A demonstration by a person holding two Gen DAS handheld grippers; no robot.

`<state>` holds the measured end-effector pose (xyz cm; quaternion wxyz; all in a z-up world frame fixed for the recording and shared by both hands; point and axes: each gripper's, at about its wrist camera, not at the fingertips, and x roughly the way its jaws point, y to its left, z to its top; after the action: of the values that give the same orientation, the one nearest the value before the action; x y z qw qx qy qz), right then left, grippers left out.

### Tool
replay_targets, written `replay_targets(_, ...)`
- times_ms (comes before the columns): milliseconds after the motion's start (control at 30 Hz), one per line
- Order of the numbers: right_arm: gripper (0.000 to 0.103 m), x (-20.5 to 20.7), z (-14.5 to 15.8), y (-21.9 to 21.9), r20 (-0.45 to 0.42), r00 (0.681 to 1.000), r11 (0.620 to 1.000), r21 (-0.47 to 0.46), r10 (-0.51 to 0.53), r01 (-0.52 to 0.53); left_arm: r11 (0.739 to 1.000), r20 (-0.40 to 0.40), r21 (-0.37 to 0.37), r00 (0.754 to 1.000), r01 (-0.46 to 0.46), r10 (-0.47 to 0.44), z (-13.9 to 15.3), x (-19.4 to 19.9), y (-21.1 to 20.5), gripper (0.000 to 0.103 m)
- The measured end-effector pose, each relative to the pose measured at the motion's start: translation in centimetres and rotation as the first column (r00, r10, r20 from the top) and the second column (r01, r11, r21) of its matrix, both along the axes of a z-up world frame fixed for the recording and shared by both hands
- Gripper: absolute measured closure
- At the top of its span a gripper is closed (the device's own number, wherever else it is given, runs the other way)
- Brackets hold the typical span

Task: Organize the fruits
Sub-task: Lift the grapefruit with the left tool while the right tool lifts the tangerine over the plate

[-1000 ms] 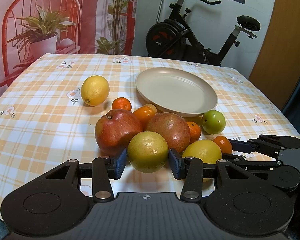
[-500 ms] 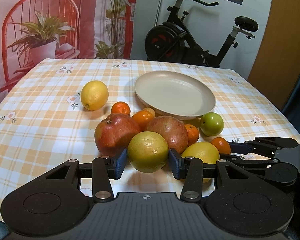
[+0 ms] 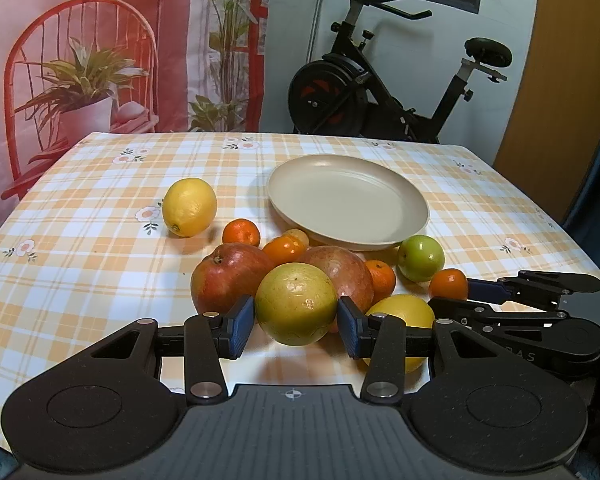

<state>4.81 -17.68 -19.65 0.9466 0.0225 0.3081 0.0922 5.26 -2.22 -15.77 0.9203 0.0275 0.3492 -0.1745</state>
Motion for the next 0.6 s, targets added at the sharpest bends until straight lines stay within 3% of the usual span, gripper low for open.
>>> replay_targets(367,0.071,0.4,1.9,-1.0,0.06,0.998,0.999,0.031,-0.026,0.024,1.0,0.055,-0.014,0.998,0.018,-0.017,2.1,1.2,-0.2,0.055)
replay_targets(600,0.071,3.3,3.9,-2.0,0.101,0.995,1.0,0.002,-0.007,0.007,0.998,0.095,-0.025,0.994,0.051,-0.049,3.8,3.8,-1.3,0.055)
